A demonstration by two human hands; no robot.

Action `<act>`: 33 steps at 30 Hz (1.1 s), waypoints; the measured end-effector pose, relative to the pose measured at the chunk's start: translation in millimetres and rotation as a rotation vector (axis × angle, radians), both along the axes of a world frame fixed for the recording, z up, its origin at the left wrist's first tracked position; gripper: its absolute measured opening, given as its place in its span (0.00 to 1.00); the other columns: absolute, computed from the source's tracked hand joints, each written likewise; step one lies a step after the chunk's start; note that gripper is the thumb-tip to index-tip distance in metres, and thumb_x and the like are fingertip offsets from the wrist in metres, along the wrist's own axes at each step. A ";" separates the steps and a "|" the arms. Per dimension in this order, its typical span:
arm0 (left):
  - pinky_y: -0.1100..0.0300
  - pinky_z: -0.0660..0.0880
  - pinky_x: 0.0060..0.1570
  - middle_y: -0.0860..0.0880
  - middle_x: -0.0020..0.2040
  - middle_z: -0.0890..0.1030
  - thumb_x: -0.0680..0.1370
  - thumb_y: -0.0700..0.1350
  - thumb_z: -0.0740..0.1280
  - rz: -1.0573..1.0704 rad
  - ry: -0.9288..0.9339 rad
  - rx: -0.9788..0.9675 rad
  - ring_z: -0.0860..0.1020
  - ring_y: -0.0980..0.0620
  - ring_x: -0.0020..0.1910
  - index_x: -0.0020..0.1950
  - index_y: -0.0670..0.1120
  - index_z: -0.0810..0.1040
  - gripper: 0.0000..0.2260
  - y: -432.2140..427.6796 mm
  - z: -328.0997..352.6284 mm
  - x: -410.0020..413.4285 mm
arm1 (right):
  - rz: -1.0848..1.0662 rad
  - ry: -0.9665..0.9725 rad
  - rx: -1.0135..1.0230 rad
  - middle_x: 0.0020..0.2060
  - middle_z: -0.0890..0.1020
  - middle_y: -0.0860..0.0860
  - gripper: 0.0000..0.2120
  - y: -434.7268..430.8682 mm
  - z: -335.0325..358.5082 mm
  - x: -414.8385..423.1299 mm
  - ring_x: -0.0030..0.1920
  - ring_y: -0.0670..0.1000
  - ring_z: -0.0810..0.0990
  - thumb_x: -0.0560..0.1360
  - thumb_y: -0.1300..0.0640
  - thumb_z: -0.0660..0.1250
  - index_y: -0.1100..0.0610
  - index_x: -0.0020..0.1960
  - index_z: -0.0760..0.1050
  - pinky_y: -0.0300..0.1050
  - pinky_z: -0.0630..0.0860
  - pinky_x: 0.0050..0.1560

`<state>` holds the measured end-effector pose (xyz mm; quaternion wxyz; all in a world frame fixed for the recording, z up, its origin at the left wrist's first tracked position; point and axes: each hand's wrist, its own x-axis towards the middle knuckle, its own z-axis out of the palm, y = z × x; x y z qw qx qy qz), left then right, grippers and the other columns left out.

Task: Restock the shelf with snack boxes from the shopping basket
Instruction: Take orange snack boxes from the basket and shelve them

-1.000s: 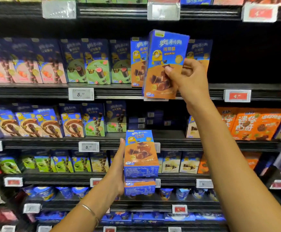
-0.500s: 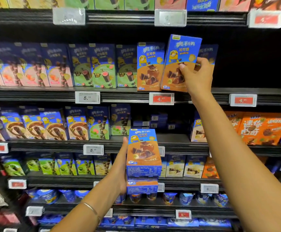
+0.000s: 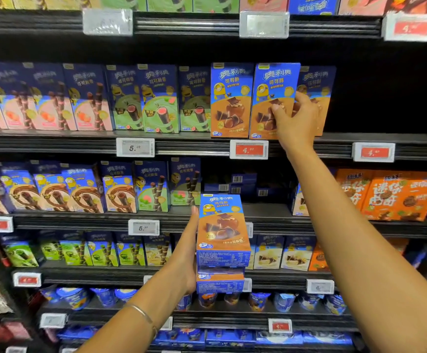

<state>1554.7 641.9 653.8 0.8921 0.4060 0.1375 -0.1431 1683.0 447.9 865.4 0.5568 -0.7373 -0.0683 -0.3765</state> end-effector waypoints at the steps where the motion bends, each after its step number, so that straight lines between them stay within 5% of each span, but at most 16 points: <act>1: 0.41 0.84 0.42 0.40 0.50 0.88 0.66 0.79 0.68 -0.001 0.000 -0.004 0.88 0.37 0.44 0.52 0.47 0.90 0.37 -0.6 0.0 0.6 | -0.011 -0.010 -0.009 0.64 0.77 0.52 0.21 1.6 -0.9 0.9 0.66 0.51 0.76 0.77 0.52 0.71 0.53 0.69 0.74 0.53 0.76 0.66; 9: 0.43 0.84 0.42 0.41 0.48 0.89 0.69 0.78 0.67 -0.005 -0.013 -0.033 0.88 0.38 0.43 0.48 0.48 0.91 0.35 -3.6 1.1 2.5 | -0.047 0.005 -0.044 0.68 0.73 0.52 0.25 0.7 -6.3 5.5 0.68 0.51 0.72 0.78 0.52 0.72 0.56 0.72 0.70 0.50 0.73 0.68; 12: 0.43 0.84 0.42 0.41 0.47 0.88 0.70 0.78 0.66 -0.003 -0.033 -0.032 0.88 0.39 0.43 0.45 0.49 0.91 0.33 -3.9 1.1 2.6 | -0.075 -0.002 -0.028 0.70 0.71 0.52 0.29 -0.2 -10.0 -5.3 0.68 0.50 0.72 0.76 0.50 0.73 0.56 0.73 0.68 0.41 0.72 0.65; 17: 0.43 0.84 0.43 0.40 0.56 0.88 0.72 0.77 0.63 -0.003 -0.089 0.000 0.88 0.38 0.51 0.57 0.50 0.89 0.35 -10.9 2.6 -0.4 | 0.000 -0.158 0.050 0.52 0.81 0.50 0.18 10.4 -55.0 -56.6 0.48 0.43 0.80 0.76 0.50 0.72 0.55 0.62 0.75 0.33 0.75 0.49; 20: 0.45 0.85 0.42 0.41 0.57 0.87 0.71 0.76 0.63 0.002 -0.133 0.019 0.88 0.39 0.53 0.55 0.51 0.90 0.33 -19.1 2.1 -2.3 | 0.161 0.061 -0.008 0.43 0.81 0.48 0.13 19.0 -94.1 -81.1 0.37 0.39 0.77 0.76 0.51 0.73 0.53 0.57 0.77 0.35 0.75 0.44; 26: 0.46 0.85 0.43 0.41 0.57 0.88 0.73 0.77 0.61 0.000 -0.159 0.032 0.88 0.39 0.52 0.54 0.51 0.90 0.33 -28.3 -9.8 -3.2 | 0.392 0.570 -0.057 0.50 0.80 0.47 0.24 14.3 -148.6 -104.7 0.48 0.46 0.82 0.76 0.39 0.71 0.52 0.64 0.74 0.40 0.76 0.44; 29: 0.45 0.85 0.42 0.41 0.58 0.87 0.75 0.76 0.60 0.000 -0.135 0.029 0.88 0.39 0.53 0.55 0.51 0.89 0.33 -31.1 -15.0 -3.2 | 0.440 0.707 -0.046 0.52 0.85 0.50 0.27 6.3 -160.7 -108.7 0.48 0.48 0.86 0.75 0.38 0.71 0.55 0.64 0.75 0.45 0.81 0.46; 33: 0.44 0.85 0.46 0.39 0.62 0.86 0.76 0.74 0.61 -0.009 -0.121 0.018 0.86 0.37 0.57 0.59 0.50 0.88 0.32 -35.8 -21.5 -3.7 | 0.524 0.780 -0.038 0.42 0.88 0.48 0.19 -2.1 -171.7 -113.5 0.40 0.47 0.88 0.76 0.43 0.72 0.54 0.60 0.78 0.39 0.79 0.33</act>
